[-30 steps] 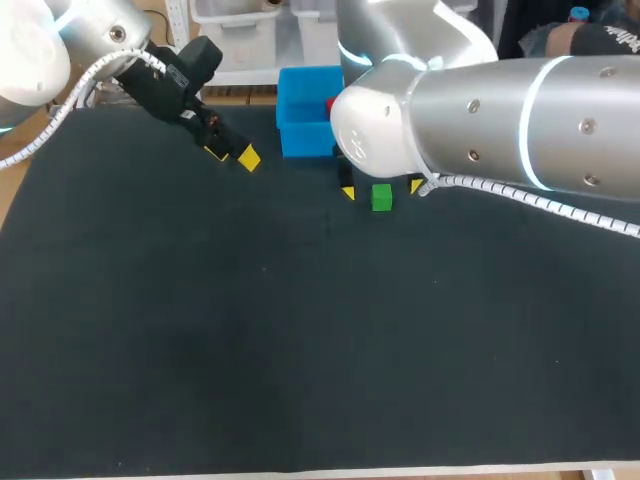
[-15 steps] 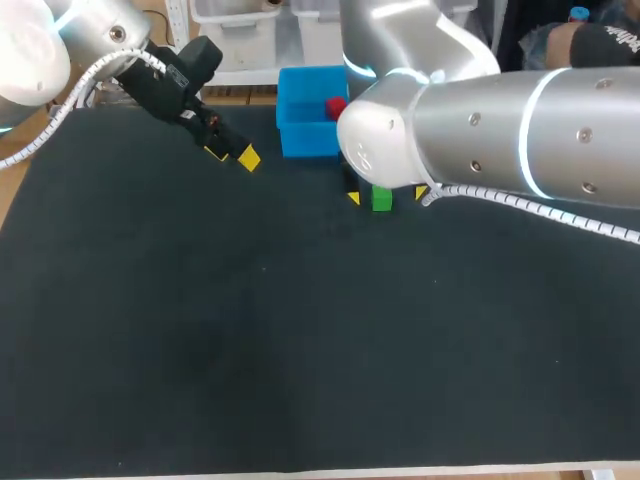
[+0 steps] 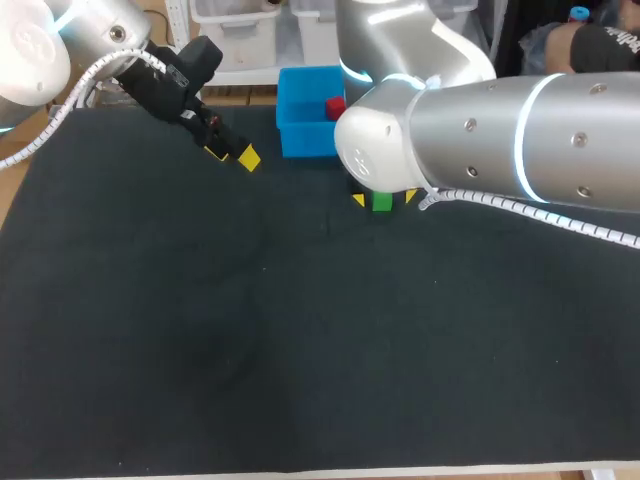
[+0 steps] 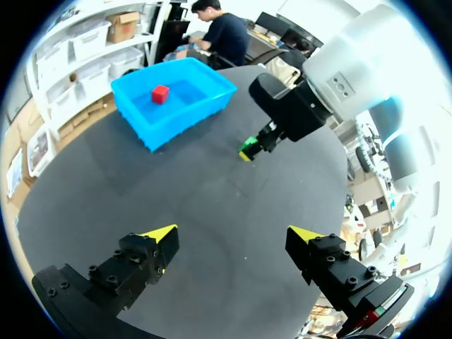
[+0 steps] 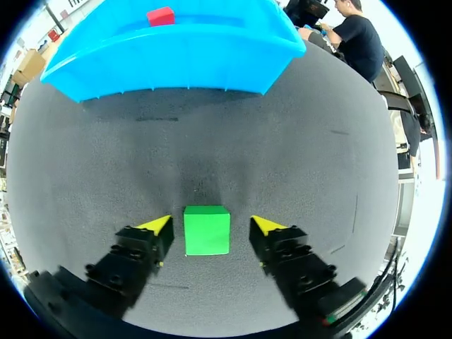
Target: Use the left arm to pick the red cube and place it into the blue plastic box first, then use the right arm to grasp the green cube and put it into the same blue plastic box after the first action is fully finished.
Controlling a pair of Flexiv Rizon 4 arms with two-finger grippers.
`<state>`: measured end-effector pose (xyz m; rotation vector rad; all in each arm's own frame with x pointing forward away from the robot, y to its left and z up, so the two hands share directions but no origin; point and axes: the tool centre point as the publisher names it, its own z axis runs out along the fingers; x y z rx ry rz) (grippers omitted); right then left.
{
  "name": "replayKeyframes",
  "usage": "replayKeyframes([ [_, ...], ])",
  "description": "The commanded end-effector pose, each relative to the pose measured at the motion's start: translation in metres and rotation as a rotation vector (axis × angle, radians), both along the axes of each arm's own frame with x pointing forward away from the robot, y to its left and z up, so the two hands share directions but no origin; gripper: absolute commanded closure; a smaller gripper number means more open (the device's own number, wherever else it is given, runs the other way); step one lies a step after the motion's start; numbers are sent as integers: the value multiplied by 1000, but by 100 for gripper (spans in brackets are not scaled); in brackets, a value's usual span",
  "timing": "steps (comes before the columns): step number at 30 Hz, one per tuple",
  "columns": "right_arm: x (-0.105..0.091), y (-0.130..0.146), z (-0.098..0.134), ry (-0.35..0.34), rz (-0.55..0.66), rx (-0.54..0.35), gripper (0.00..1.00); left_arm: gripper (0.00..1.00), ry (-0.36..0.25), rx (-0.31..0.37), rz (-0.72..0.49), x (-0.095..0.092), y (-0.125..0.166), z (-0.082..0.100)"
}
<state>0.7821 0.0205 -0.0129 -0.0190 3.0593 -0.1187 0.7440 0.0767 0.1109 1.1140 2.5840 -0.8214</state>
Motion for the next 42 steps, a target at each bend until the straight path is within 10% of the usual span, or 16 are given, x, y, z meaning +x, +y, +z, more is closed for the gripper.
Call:
replayKeyframes([
  [1, 0, 1, -5, -1, -3, -2, 100, 0, -3, -4, -2, 0, 1, -1],
  [12, -1, 3, -7, 1, -2, -14, 100, 0, -3, -4, -2, 0, 1, -1],
  [42, 17, -3, 86, -127, 40, 68, 100, 0, -3, -4, -2, 0, 1, -1],
])
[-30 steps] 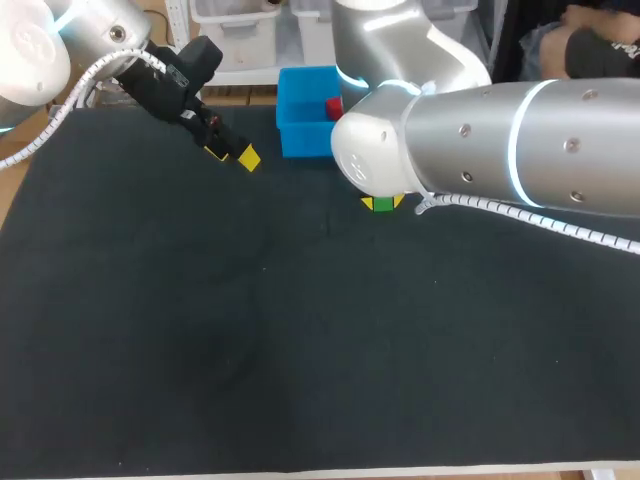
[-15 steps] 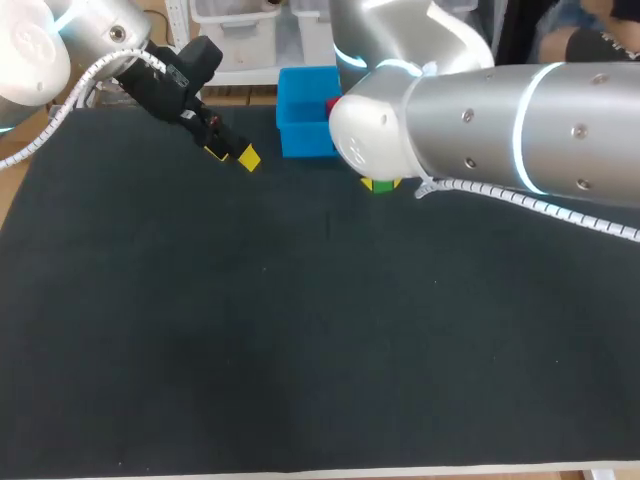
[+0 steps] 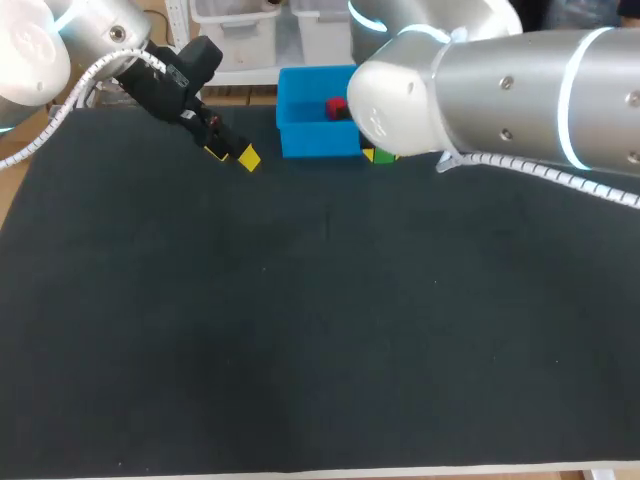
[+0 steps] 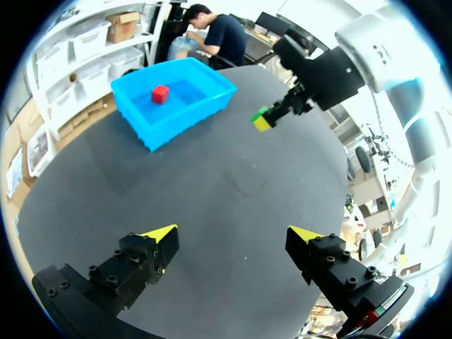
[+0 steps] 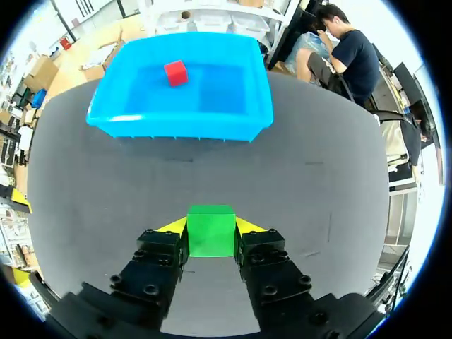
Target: Use the left arm to pick the red cube and place it into the blue plastic box first, then use the right arm to grasp the green cube and put it into the same blue plastic box after the first action is fully finished.
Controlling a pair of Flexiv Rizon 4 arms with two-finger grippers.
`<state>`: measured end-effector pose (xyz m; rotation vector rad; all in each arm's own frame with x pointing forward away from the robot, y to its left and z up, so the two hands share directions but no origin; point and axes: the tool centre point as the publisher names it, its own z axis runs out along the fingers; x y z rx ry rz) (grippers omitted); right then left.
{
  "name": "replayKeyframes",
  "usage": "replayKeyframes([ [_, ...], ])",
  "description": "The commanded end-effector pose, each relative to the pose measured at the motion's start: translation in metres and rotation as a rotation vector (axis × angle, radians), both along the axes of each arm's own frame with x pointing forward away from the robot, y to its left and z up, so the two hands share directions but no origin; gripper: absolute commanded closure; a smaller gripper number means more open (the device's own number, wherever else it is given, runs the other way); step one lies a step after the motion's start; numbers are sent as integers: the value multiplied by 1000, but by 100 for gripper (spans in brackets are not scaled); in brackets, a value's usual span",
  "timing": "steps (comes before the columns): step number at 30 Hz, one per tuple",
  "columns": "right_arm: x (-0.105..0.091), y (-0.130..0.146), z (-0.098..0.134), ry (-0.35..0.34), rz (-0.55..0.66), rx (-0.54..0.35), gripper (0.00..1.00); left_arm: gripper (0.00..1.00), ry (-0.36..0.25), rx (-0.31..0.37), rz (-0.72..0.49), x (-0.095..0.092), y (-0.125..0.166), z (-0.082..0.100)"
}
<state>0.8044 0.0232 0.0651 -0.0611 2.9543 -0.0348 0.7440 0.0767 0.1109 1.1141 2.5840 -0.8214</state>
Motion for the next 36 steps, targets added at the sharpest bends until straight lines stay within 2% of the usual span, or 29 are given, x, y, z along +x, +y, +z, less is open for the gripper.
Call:
replayKeyframes([
  [1, -4, -5, 11, -26, 8, 18, 100, 0, -3, -4, -2, 0, 1, -1],
  [22, 37, 2, 65, -177, 158, 122, 100, 0, -3, -4, -2, 0, 1, -1],
  [36, 71, 8, 75, -275, 271, 211, 100, 0, -3, -4, -2, 0, 1, -1],
])
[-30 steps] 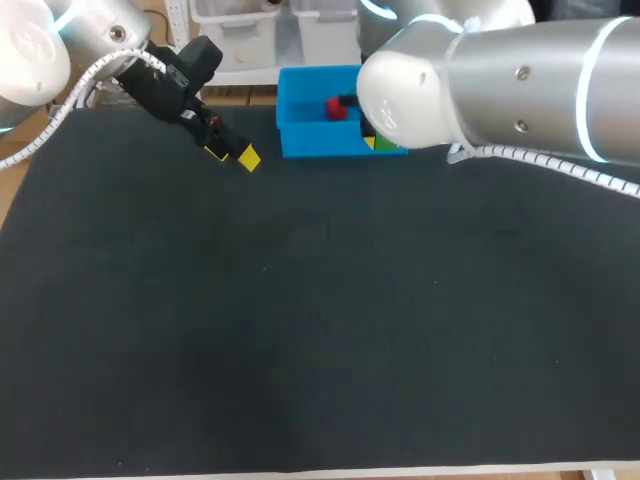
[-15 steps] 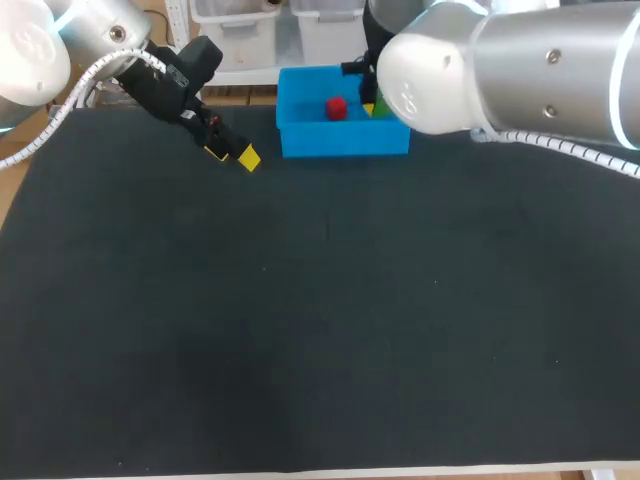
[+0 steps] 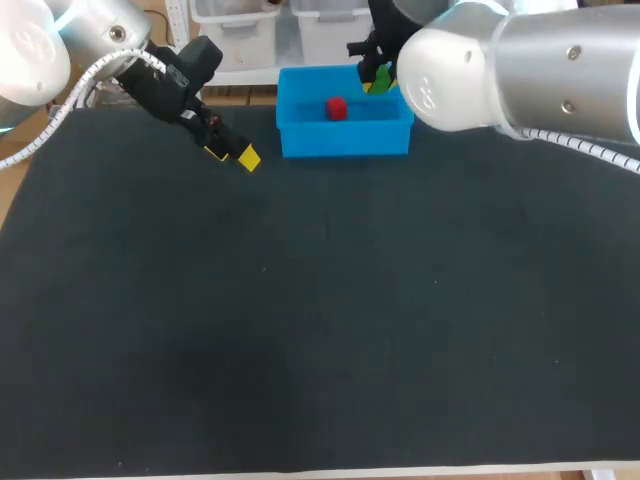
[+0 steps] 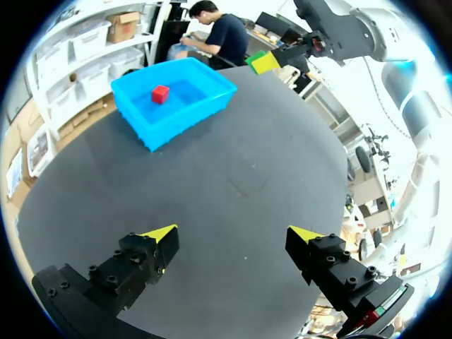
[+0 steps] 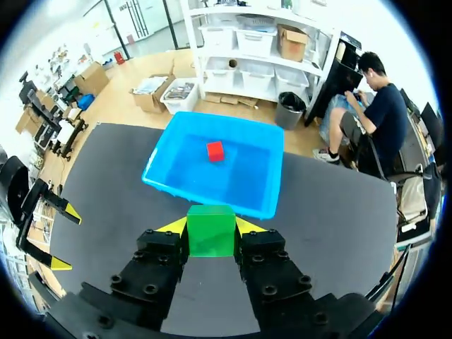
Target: Use the left arm to pick the red cube and place it into the blue plastic box first, then use the right arm to grasp the green cube and put it into the same blue plastic box after the first action is fully finished.
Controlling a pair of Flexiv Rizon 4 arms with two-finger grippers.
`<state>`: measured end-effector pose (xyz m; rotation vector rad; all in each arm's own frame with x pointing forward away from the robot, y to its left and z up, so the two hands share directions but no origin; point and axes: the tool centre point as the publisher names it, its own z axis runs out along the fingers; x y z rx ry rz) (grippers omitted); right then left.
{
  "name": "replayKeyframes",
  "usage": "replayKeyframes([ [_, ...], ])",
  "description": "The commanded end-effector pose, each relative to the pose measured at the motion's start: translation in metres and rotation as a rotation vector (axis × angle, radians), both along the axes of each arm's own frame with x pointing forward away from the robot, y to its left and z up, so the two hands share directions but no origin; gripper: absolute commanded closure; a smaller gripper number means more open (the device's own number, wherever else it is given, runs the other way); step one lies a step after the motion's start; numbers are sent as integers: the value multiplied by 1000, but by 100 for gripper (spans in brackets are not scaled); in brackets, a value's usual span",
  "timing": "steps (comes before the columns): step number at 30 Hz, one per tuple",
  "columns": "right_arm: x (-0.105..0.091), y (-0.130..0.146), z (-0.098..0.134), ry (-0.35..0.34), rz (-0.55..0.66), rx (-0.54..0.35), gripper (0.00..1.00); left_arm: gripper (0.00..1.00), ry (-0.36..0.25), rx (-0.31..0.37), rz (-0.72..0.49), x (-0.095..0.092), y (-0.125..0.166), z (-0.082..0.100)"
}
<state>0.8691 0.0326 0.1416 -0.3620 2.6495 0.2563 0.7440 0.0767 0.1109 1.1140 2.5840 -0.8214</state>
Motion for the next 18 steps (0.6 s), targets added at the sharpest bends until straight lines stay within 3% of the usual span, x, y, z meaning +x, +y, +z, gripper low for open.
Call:
replayKeyframes([
  [1, 8, 0, -1, -19, 38, 19, 100, 0, -3, -4, -2, 0, 1, -1],
  [18, 53, 13, 0, -68, 194, 66, 100, 0, -3, -4, -2, 0, 1, -1],
])
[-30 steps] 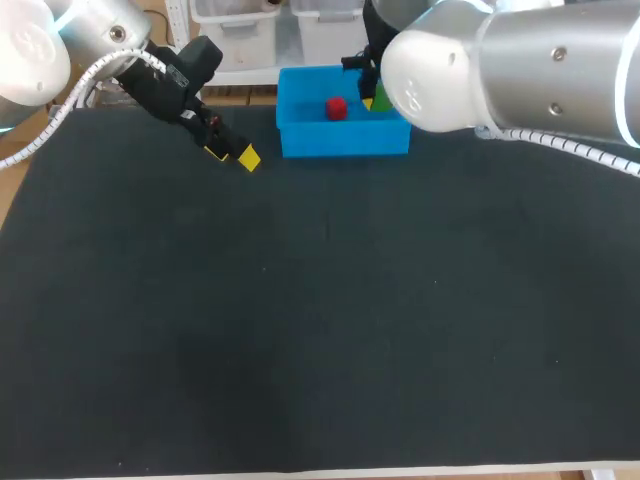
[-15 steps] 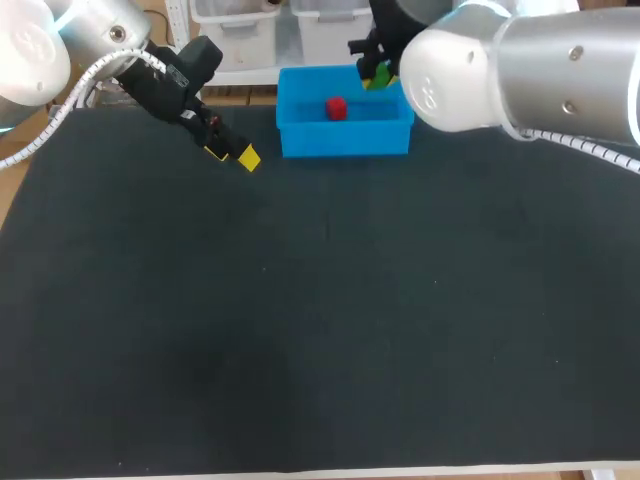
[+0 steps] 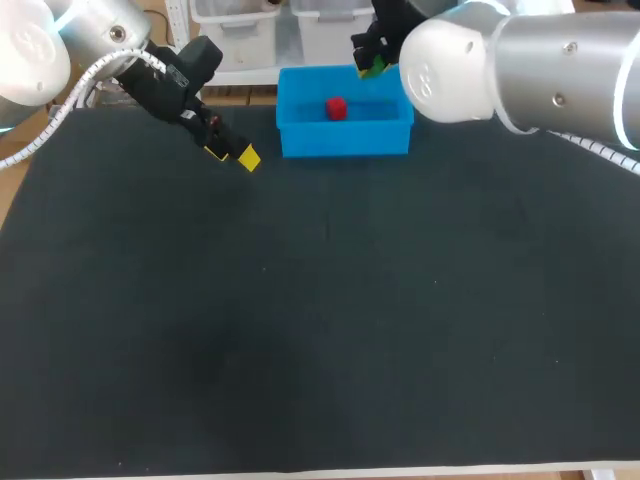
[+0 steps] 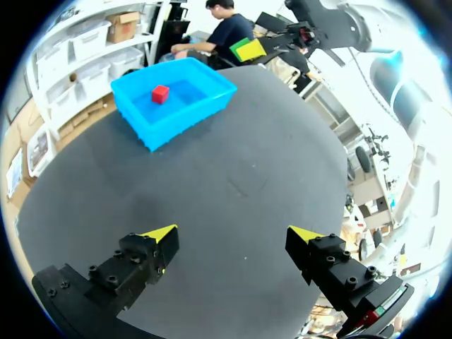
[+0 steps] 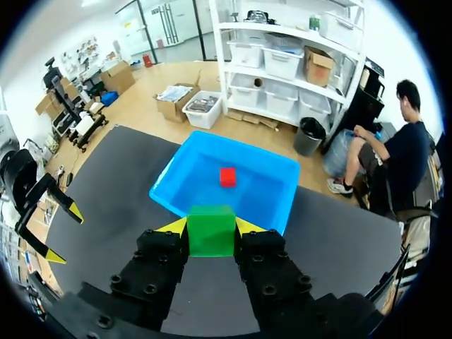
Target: Use the left arm to pick the red cube and place it into the blue plastic box first, then use the right arm to grasp the green cube and put it into the same blue plastic box after the first action is fully finished.
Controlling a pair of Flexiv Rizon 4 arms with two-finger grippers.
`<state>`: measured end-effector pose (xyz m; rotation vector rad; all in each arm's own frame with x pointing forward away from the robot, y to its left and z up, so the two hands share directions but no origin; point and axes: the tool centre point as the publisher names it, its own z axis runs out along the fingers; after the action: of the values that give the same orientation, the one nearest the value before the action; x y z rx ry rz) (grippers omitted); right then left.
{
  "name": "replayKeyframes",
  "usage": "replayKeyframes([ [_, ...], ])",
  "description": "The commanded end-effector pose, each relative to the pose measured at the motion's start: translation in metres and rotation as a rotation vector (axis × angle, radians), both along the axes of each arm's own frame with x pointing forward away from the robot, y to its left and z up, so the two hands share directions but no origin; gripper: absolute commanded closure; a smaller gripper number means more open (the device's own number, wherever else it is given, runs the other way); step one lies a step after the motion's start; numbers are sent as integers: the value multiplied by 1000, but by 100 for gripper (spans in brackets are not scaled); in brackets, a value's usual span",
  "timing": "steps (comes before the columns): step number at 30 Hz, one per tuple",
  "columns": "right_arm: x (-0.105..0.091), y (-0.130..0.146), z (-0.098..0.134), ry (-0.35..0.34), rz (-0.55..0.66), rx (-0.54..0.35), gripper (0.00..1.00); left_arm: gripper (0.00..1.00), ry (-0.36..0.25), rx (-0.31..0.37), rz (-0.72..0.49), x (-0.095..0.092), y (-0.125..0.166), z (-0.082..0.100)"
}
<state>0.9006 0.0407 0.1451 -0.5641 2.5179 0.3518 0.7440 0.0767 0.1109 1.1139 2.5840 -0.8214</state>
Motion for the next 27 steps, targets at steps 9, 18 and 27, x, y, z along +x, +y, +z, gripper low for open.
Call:
replayKeyframes([
  [9, 42, 11, -10, 19, 70, 19, 100, 0, -3, -4, -2, 0, 1, -1],
  [18, 60, 11, -20, 14, 102, 24, 100, 0, -3, -4, -2, 0, 1, -1],
  [27, 77, 3, -35, 17, 144, 53, 100, 0, -3, -4, -2, 0, 1, -1],
])
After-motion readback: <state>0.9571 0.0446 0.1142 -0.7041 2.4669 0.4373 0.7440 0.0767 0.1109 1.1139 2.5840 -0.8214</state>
